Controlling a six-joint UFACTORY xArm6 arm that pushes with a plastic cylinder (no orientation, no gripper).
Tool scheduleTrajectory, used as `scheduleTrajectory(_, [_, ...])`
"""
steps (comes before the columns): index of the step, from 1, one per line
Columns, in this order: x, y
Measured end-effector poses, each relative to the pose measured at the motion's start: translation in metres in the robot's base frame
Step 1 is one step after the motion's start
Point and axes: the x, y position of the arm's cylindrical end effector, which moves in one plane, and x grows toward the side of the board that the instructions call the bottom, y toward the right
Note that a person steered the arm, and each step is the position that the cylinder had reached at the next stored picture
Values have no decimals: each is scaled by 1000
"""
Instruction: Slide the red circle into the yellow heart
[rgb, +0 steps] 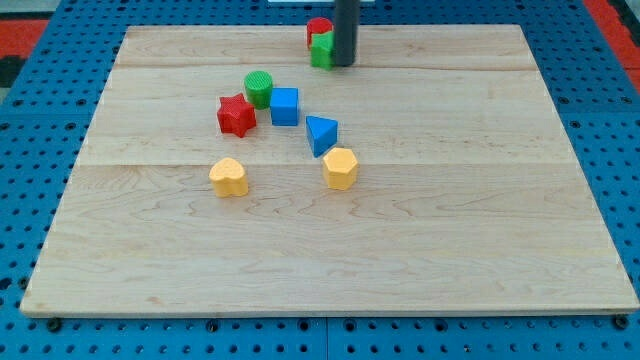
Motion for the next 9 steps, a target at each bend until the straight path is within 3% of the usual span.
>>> scheduleTrajectory(1, [2,76])
scheduleTrajectory(2, [-33,86])
scheduleTrajectory(3, [-67,57])
scheduleTrajectory(4, [-70,2])
scheduleTrajectory(6, [-13,-107])
scheduleTrajectory(7, [-15,-64])
scheduleTrajectory(8, [-49,-75])
scheduleTrajectory(9, [-63,-137])
